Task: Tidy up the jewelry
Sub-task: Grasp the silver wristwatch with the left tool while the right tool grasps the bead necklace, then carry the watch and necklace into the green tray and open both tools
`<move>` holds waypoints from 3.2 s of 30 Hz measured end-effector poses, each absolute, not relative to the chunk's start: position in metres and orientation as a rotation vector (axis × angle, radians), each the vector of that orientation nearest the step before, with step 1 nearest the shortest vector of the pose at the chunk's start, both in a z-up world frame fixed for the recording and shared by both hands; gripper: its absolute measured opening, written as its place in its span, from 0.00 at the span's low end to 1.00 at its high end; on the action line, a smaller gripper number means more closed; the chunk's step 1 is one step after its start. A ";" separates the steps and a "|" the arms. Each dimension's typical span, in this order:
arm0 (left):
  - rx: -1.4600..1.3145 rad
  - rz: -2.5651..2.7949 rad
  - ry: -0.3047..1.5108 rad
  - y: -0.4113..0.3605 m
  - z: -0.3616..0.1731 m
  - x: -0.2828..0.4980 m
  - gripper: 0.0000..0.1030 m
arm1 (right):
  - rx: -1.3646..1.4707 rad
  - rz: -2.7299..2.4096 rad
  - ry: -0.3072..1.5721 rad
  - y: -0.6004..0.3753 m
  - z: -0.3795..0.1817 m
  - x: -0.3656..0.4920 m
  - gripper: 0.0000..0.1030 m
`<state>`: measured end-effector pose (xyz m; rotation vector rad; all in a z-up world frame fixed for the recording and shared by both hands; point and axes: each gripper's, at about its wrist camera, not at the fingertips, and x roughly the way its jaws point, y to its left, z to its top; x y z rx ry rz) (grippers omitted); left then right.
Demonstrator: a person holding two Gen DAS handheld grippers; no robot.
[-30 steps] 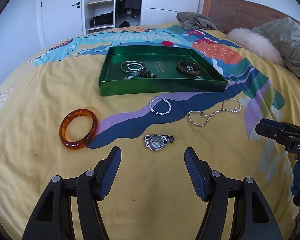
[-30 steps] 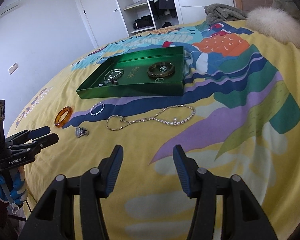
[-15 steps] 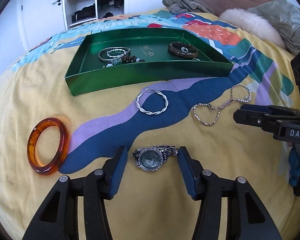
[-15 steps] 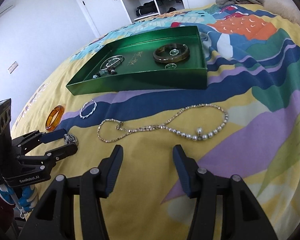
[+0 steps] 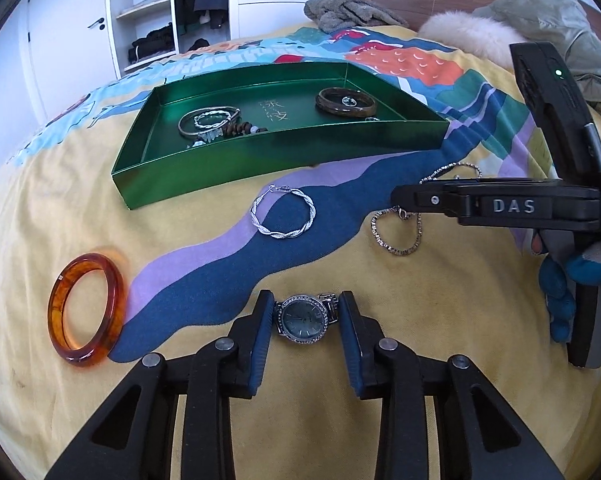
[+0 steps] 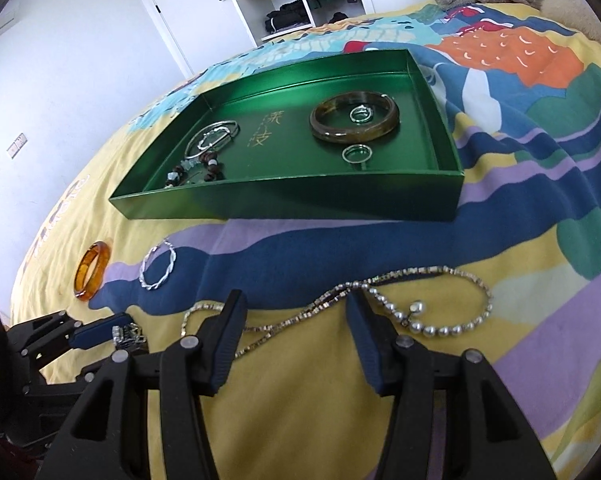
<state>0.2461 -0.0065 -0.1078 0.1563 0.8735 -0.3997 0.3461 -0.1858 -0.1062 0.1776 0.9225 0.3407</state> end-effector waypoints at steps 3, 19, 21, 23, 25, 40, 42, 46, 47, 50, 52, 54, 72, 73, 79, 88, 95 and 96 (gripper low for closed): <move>0.169 -0.390 0.868 -0.008 -0.107 0.245 0.31 | 0.119 0.303 0.936 -0.178 -0.109 0.350 0.37; 0.126 -0.358 0.857 0.001 -0.092 0.226 0.30 | 0.112 0.285 0.902 -0.201 -0.094 0.298 0.04; 0.120 -0.354 0.846 0.003 -0.087 0.221 0.30 | 0.121 0.288 0.887 -0.206 -0.089 0.286 0.04; 0.113 -0.350 0.836 0.004 -0.080 0.215 0.30 | 0.120 0.292 0.876 -0.208 -0.083 0.275 0.04; 0.108 -0.346 0.827 0.005 -0.074 0.209 0.30 | 0.117 0.293 0.862 -0.210 -0.075 0.265 0.04; 0.077 -0.335 0.729 0.016 -0.021 0.161 0.30 | 0.074 0.309 0.744 -0.211 -0.007 0.200 0.04; 0.075 -0.334 0.717 0.018 -0.015 0.157 0.30 | 0.071 0.309 0.732 -0.210 0.000 0.193 0.04; 0.064 -0.329 0.696 0.024 -0.003 0.151 0.30 | 0.062 0.310 0.705 -0.207 0.015 0.185 0.04; 0.060 -0.327 0.692 0.025 0.000 0.151 0.30 | 0.057 0.310 0.699 -0.206 0.019 0.184 0.04; 0.046 -0.323 0.683 0.030 0.009 0.155 0.30 | 0.041 0.312 0.678 -0.202 0.032 0.185 0.04; 0.038 -0.321 0.681 0.031 0.014 0.161 0.30 | 0.033 0.313 0.664 -0.200 0.040 0.190 0.04; 0.034 -0.318 0.683 0.032 0.018 0.171 0.30 | 0.027 0.315 0.650 -0.198 0.049 0.199 0.04; -0.018 -0.263 0.765 -0.002 0.019 0.376 0.30 | 0.046 0.382 0.609 -0.168 0.053 0.375 0.04; -0.019 -0.263 0.779 -0.006 0.012 0.387 0.30 | 0.049 0.386 0.618 -0.168 0.045 0.382 0.04; -0.001 -0.257 0.859 -0.031 -0.033 0.437 0.30 | 0.102 0.382 0.706 -0.175 -0.019 0.415 0.04; 0.087 -0.270 0.919 -0.061 -0.072 0.449 0.29 | 0.142 0.352 0.799 -0.199 -0.071 0.426 0.04; 0.136 -0.257 0.936 -0.073 -0.080 0.450 0.30 | 0.144 0.347 0.840 -0.205 -0.081 0.429 0.07; 0.142 -0.259 0.936 -0.074 -0.080 0.450 0.30 | 0.139 0.346 0.843 -0.204 -0.081 0.429 0.07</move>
